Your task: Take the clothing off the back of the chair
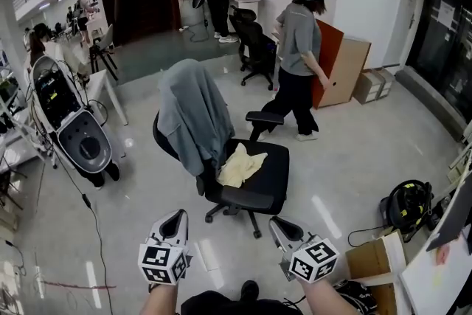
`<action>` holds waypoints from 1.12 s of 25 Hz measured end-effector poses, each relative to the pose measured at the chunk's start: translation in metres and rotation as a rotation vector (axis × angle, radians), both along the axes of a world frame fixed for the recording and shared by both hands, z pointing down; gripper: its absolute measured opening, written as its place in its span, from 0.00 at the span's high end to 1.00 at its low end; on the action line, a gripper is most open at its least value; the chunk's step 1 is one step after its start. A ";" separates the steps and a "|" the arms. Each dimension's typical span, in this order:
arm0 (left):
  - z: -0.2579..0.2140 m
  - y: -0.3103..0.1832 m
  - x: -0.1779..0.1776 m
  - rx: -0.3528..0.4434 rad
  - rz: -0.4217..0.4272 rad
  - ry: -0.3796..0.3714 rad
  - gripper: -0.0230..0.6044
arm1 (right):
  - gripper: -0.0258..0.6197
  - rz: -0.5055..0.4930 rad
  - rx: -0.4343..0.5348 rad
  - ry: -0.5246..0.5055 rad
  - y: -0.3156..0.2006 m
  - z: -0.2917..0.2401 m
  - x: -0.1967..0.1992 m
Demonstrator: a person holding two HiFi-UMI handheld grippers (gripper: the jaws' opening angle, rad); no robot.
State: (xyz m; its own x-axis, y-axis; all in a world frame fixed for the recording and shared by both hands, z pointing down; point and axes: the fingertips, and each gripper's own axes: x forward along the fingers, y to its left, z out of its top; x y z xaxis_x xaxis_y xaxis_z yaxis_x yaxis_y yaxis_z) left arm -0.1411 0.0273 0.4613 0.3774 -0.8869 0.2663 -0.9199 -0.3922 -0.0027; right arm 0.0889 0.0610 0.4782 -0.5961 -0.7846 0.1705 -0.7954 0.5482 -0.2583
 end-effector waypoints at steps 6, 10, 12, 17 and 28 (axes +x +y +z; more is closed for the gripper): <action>0.004 -0.053 0.003 -0.016 -0.001 0.017 0.96 | 0.90 0.005 -0.034 0.006 -0.040 0.013 0.009; 0.011 -0.103 -0.002 -0.021 -0.015 0.029 0.89 | 0.86 -0.004 -0.042 0.036 -0.077 0.015 0.007; 0.014 -0.134 -0.007 -0.026 -0.027 0.036 0.83 | 0.86 -0.007 -0.048 0.056 -0.102 0.015 0.006; 0.029 -0.227 -0.020 -0.047 -0.047 0.032 0.73 | 0.85 0.007 -0.069 0.083 -0.189 0.019 -0.002; 0.033 -0.387 -0.067 -0.047 -0.078 0.009 0.61 | 0.76 -0.051 -0.088 0.112 -0.397 0.029 -0.068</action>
